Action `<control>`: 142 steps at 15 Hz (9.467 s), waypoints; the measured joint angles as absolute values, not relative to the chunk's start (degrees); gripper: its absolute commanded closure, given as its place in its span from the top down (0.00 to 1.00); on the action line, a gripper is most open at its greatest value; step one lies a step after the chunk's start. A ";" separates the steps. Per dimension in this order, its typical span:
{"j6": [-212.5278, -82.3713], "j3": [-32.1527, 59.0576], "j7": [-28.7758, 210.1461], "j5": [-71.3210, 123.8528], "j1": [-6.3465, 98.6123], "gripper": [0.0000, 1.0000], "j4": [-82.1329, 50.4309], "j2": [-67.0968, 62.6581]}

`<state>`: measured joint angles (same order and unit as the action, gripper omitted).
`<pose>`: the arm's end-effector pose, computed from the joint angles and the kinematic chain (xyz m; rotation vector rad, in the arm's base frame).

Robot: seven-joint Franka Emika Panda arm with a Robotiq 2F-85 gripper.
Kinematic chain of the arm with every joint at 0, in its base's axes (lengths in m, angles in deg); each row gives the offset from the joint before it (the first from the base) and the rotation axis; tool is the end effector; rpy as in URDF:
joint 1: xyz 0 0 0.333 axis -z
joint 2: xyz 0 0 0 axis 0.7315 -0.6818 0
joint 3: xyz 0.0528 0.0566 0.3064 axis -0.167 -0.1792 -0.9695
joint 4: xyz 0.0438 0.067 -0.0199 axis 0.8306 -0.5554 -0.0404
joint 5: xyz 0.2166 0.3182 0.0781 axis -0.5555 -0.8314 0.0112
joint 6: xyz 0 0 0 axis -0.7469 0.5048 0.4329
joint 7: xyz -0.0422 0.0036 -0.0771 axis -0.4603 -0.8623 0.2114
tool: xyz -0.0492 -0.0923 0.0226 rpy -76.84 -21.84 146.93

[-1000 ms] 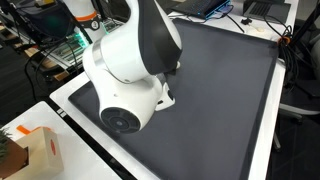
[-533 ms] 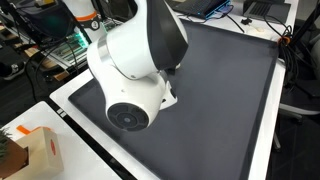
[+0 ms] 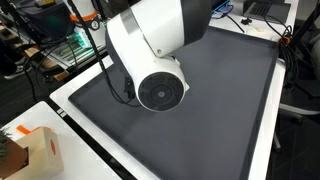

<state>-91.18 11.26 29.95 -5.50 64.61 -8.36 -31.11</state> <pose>0.5940 -0.1436 0.1865 -2.1061 -0.5375 0.4840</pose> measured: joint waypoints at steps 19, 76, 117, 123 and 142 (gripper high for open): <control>-91.43 10.60 26.28 -7.47 66.28 0.25 -15.56 -20.11; -131.09 8.58 112.59 52.78 42.74 0.25 -39.13 6.05; -111.63 8.57 129.16 69.15 37.21 0.25 -32.66 -11.19; -111.75 8.06 120.41 69.14 37.22 0.25 -33.49 -8.08; -128.93 6.34 94.93 58.15 39.61 0.25 -44.05 8.16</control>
<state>-128.93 6.34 94.93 58.15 39.61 -44.05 8.16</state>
